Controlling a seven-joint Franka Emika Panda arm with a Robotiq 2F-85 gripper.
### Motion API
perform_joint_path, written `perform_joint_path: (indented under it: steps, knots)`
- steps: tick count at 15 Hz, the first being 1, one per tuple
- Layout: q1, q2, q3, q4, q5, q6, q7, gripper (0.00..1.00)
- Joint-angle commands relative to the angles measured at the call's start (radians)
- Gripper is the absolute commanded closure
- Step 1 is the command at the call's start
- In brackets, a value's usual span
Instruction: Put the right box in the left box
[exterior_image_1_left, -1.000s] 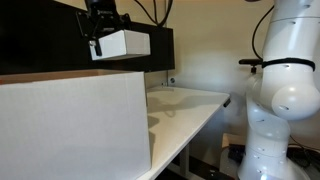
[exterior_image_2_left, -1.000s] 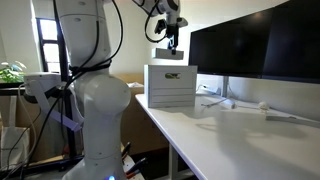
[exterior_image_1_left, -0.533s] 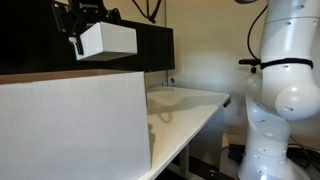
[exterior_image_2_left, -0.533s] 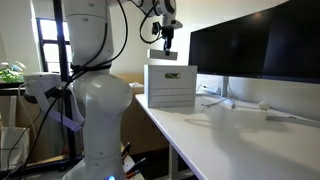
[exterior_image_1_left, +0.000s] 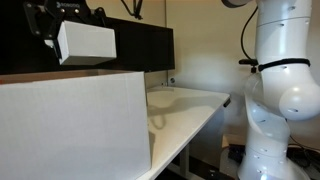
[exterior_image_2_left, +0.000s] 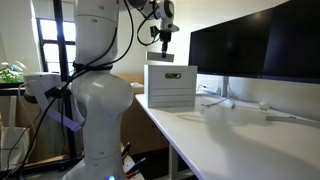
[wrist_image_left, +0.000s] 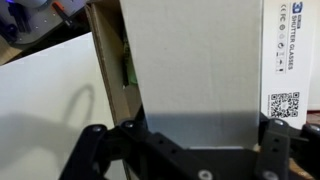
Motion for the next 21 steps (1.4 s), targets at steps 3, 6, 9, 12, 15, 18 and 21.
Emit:
perform_joint_path:
  steps: [3,6,9,12,15,18,21]
  knots:
    - [0.026,0.08,-0.014,0.062,-0.01,0.026,0.078,0.38]
    - [0.032,0.11,-0.023,0.083,-0.017,0.03,0.067,0.38]
    - [0.045,0.139,-0.036,0.11,-0.039,0.018,0.056,0.38]
    - [0.055,0.157,-0.049,0.133,-0.062,0.01,0.047,0.38]
    - [0.059,0.169,-0.061,0.148,-0.073,0.003,0.038,0.38]
    - [0.057,0.174,-0.071,0.151,-0.077,-0.005,0.032,0.38]
    - [0.053,0.174,-0.082,0.144,-0.074,-0.008,0.025,0.38]
